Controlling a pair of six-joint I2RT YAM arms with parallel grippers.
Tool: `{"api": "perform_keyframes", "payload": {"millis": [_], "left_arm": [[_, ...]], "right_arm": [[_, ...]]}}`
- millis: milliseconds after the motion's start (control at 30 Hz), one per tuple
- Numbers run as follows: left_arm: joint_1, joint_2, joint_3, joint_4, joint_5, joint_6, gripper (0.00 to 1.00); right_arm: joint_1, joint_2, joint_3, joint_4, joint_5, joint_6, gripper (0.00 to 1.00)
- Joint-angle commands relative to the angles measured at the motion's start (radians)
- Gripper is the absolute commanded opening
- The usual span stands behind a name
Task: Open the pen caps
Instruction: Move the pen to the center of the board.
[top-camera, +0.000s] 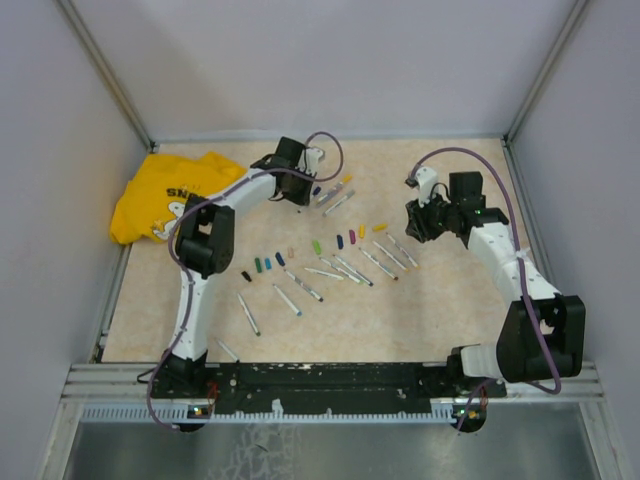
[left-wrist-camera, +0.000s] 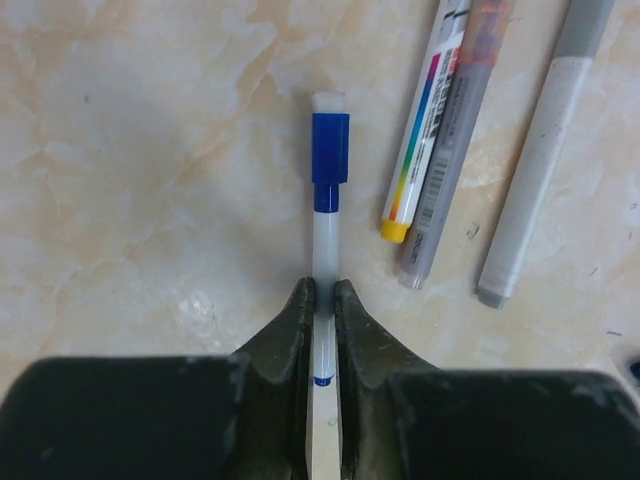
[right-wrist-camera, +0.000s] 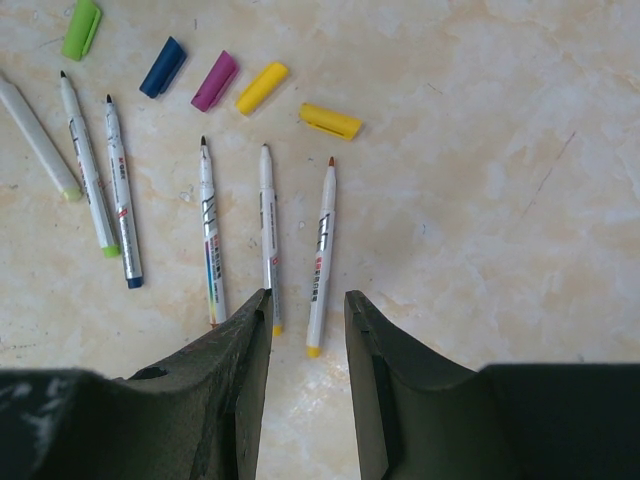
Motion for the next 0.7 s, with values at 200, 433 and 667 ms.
{"api": "perform_keyframes", "payload": {"millis": [200,433,667], "left_arm": [[0.008,-0.256,-0.375,0.024,-0.163,-0.136,0.13],[0.008,-0.251,-0.397,0.017,-0.157,-0.138,0.33],[0.008,-0.152,-0.303,-0.054,-0.147,-0.117,0.32]], "right_arm": [[-0.001,-0.026,0.028,0.017,-0.017,-0.017,0.35],[-0.001,-0.025,0.029,0.017,-0.016,-0.017,0.35],[-0.001,-0.023,0.028,0.017,-0.016,-0.017,0.35]]}}
